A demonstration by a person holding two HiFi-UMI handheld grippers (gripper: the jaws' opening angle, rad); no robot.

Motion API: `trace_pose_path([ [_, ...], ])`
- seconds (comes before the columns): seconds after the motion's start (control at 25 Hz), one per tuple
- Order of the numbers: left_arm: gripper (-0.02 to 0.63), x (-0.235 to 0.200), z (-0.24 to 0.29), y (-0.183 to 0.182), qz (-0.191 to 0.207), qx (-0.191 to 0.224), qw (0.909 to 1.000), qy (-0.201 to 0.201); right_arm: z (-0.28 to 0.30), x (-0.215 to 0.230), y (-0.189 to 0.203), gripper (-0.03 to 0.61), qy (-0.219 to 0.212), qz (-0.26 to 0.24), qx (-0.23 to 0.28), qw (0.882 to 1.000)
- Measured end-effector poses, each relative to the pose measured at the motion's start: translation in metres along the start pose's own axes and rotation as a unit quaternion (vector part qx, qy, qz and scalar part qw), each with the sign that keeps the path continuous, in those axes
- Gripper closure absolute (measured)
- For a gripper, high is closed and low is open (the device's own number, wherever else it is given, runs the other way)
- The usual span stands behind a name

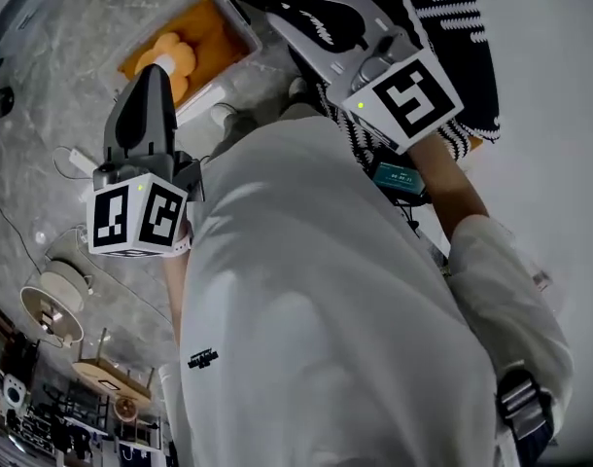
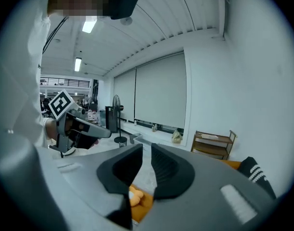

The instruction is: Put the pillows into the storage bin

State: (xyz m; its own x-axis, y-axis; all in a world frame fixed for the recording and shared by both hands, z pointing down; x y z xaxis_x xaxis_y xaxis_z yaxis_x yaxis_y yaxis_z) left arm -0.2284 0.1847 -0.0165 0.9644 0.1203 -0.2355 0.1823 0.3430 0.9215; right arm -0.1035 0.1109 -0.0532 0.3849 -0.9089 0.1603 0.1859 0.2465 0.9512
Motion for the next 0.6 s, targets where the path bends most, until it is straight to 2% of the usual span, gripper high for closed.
trace_pose_path([
  [0.28,0.604,0.019,-0.007,-0.018,0.032,0.017,0.9993,0.009,-0.034,0.004,-0.001,0.558,0.035,0.01,0.009,0.999],
  [0.6,0.604,0.013,-0.013,-0.023,0.046,0.031,0.9985,0.002,-0.036,-0.006,-0.001,0.566,0.044,0.026,0.018,0.999],
])
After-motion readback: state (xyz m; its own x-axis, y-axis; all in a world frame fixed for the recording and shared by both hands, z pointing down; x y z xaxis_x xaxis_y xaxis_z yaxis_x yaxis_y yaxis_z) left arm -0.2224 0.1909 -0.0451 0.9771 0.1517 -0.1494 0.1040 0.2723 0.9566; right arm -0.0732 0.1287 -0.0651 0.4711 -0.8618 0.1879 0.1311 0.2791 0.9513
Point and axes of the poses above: the fingertips, and each gripper's own axes: z forward along the fingers, x to its right, y out of its underside, the point moved 1 cm from there along -z, backward along the fingers, and after that the axes turned 11 degrees about z, right-handed, at the moved point
